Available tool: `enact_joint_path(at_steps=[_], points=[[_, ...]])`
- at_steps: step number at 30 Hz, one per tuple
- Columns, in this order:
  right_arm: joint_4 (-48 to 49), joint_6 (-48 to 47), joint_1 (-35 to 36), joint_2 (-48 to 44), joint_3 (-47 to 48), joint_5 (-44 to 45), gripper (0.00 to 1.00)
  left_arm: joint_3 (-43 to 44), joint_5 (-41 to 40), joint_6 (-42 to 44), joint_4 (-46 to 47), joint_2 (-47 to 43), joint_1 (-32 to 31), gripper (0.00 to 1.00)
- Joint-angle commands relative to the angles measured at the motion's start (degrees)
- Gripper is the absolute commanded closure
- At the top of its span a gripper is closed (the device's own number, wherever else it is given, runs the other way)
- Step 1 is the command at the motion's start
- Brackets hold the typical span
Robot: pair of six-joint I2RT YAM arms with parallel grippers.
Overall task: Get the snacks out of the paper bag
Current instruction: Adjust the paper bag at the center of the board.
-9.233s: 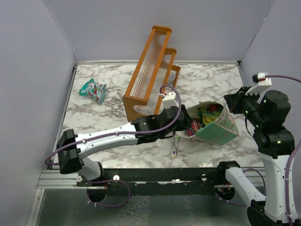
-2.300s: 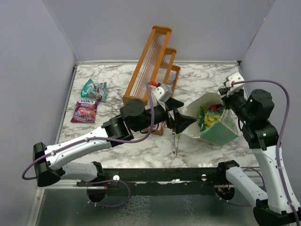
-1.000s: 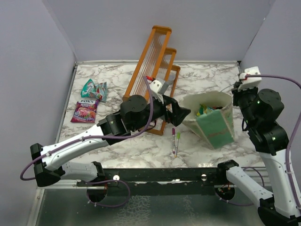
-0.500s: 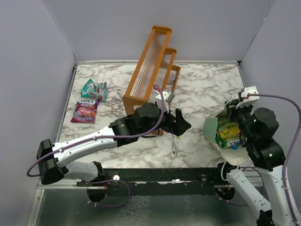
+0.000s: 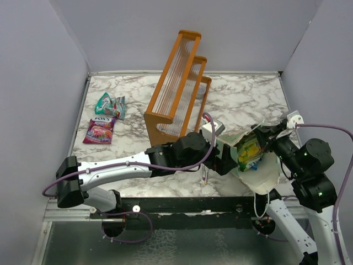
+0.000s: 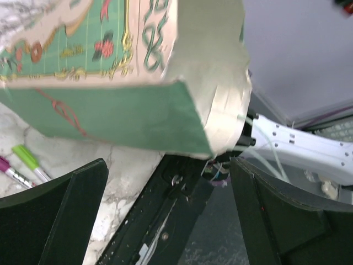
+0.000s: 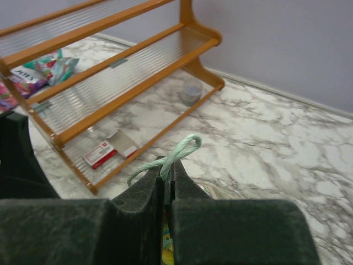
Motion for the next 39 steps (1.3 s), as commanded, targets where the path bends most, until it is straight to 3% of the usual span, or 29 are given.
enact_joint_path(at_steps=[1, 4, 10, 15, 22, 25, 27, 29, 32, 36, 39], points=[[2.3, 5.7, 0.2, 0.6, 0.3, -4.8, 0.99, 2.2, -3.4, 1.6, 0.7, -1.1, 0.1, 0.03], [4.2, 8.8, 0.2, -0.5, -0.2, 0.5, 0.99, 1.4, -5.1, 0.6, 1.5, -0.8, -1.2, 0.03], [5.1, 11.5, 0.2, -4.5, -1.2, 1.8, 0.98, 0.6, -9.9, -1.1, -0.7, 0.2, -2.5, 0.09], [5.9, 12.0, 0.2, -8.3, -3.7, 2.8, 0.98, -9.4, -7.3, -2.7, 6.7, -4.5, -2.8, 0.11], [5.9, 11.3, 0.2, -8.3, -4.1, 3.0, 0.98, -24.4, -8.1, 0.0, 14.0, -15.4, -8.0, 0.05], [6.0, 11.1, 0.2, -7.8, -3.5, 3.1, 0.98, -27.4, -11.4, 0.6, 14.2, -16.1, -10.0, 0.12], [6.5, 11.2, 0.2, -7.7, -3.3, 3.0, 0.98, -28.4, -16.0, 0.3, 14.8, -13.5, -11.2, 0.27], [7.1, 11.3, 0.2, -7.6, -3.3, 2.8, 0.98, -28.6, -21.2, 0.6, 18.2, -9.7, -12.9, 0.33], [7.4, 11.0, 0.2, -7.3, -3.1, 2.4, 0.98, -30.3, -25.6, 6.7, 32.4, -2.4, -15.7, 0.4], [7.1, 10.7, 0.2, -7.1, -1.7, 3.0, 0.98, -27.0, -26.4, 9.3, 40.7, 10.1, -15.8, 0.53], [6.6, 10.2, 0.2, -7.1, -0.5, 3.4, 0.98, -24.9, -26.2, 8.3, 45.9, 17.3, -14.6, 0.57]])
